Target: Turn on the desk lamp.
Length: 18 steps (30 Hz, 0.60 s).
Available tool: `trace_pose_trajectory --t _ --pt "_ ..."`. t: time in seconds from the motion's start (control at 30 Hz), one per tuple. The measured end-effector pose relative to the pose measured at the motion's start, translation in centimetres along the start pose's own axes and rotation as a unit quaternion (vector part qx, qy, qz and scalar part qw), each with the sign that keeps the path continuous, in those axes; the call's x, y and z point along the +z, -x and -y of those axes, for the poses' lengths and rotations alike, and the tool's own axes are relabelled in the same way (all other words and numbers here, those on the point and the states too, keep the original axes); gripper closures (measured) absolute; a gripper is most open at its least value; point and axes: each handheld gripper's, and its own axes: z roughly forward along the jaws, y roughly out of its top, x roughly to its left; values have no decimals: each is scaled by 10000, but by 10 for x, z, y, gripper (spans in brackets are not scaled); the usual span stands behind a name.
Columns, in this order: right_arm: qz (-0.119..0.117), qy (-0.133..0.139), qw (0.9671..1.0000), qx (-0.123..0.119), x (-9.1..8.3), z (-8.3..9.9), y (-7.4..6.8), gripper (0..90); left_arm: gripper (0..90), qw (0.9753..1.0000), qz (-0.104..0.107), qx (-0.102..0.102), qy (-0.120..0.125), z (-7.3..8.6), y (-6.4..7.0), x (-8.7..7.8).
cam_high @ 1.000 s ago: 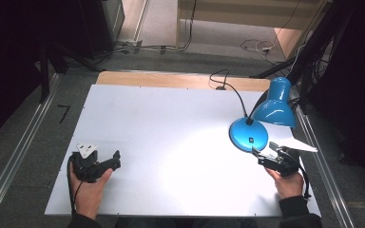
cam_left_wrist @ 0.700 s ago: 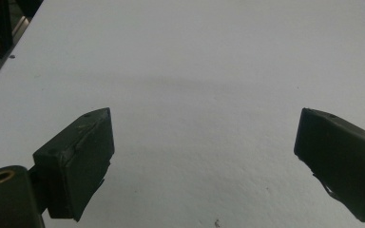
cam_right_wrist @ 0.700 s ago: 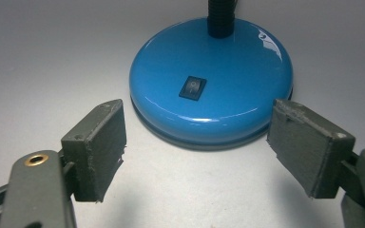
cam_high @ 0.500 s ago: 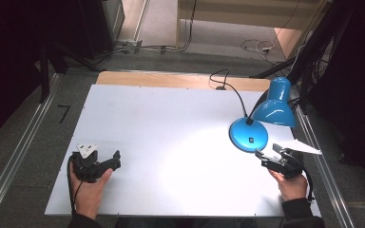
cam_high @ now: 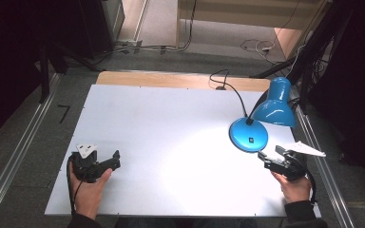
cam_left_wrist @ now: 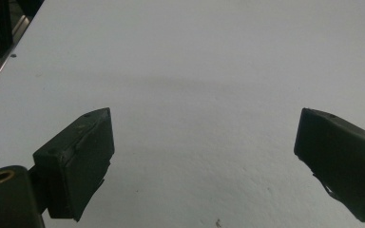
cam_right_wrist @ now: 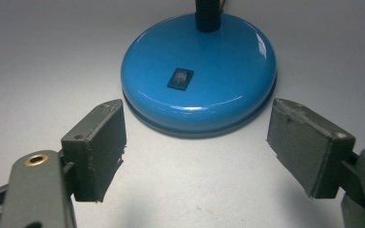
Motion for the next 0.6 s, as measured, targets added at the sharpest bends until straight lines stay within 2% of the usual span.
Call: trace_pose_trajectory --t 0.6 --pt "139 -10 9998 168 -13 11 17 191 69 10000 13 -67 -56 1 -2 1"
